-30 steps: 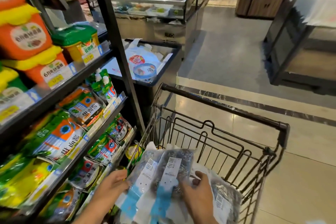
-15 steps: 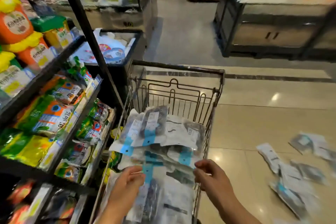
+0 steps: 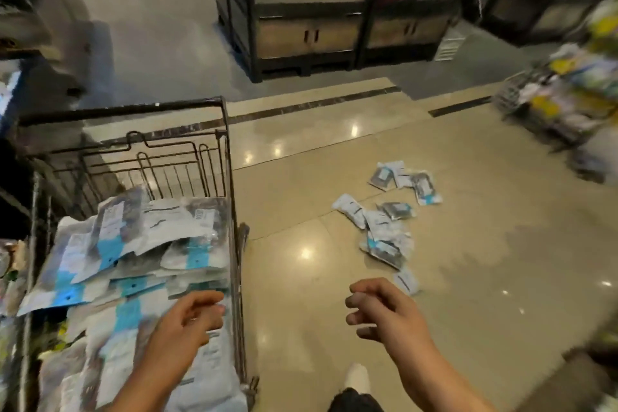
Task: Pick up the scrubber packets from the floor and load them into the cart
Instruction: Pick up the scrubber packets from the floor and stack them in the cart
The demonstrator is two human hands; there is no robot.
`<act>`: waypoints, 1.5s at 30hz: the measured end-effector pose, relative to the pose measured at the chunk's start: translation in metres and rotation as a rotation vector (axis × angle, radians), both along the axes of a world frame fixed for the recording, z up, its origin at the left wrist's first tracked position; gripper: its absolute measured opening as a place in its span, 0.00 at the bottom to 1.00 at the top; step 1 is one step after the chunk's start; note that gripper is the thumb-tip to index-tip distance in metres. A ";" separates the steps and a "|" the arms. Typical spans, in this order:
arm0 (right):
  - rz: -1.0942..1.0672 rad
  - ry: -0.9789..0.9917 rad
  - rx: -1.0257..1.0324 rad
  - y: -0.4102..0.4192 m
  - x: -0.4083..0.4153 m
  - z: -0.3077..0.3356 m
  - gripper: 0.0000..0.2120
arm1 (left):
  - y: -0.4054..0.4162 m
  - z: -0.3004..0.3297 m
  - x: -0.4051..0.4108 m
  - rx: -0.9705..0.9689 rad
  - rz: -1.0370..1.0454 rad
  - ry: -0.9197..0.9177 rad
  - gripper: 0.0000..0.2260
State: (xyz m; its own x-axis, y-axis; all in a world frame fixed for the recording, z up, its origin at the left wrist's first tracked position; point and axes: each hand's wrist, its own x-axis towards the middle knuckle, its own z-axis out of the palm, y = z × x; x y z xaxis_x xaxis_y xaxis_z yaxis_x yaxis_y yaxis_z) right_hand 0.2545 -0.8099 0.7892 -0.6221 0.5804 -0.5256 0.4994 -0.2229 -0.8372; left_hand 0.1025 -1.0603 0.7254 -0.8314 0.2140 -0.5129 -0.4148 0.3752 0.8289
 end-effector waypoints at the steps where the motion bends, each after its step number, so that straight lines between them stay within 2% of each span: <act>1: -0.031 0.011 -0.014 0.008 0.011 0.000 0.04 | 0.013 0.002 0.005 -0.001 -0.025 0.004 0.05; 7: -0.184 0.058 -0.054 0.068 0.065 -0.006 0.05 | 0.102 0.014 0.030 0.007 -0.133 -0.017 0.05; 14: -0.262 0.078 -0.106 0.149 0.096 -0.017 0.04 | 0.195 0.020 0.064 -0.039 -0.224 -0.017 0.06; 21: -0.286 0.074 -0.136 0.222 0.102 -0.029 0.05 | 0.274 0.012 0.077 -0.086 -0.247 -0.078 0.06; 27: -0.370 0.078 -0.152 0.258 0.090 -0.040 0.05 | 0.306 0.013 0.066 -0.137 -0.239 -0.112 0.06; 32: -0.400 0.041 -0.188 0.286 0.064 -0.053 0.04 | 0.324 0.000 0.027 -0.195 -0.186 -0.171 0.06; 38: -0.362 -0.084 -0.167 0.328 -0.002 -0.070 0.06 | 0.365 -0.026 -0.051 -0.217 -0.190 -0.141 0.05; 45: -0.399 -0.135 -0.134 0.385 -0.111 -0.085 0.04 | 0.442 -0.039 -0.172 -0.182 -0.377 -0.084 0.07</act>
State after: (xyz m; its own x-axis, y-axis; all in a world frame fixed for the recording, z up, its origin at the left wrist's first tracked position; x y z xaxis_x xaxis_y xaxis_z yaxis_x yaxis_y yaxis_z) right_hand 0.1439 -0.4249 0.7041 -0.2839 0.6824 -0.6736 0.4551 -0.5225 -0.7210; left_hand -0.0697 -0.6182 0.6865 -0.6659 0.3953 -0.6327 -0.2834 0.6505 0.7046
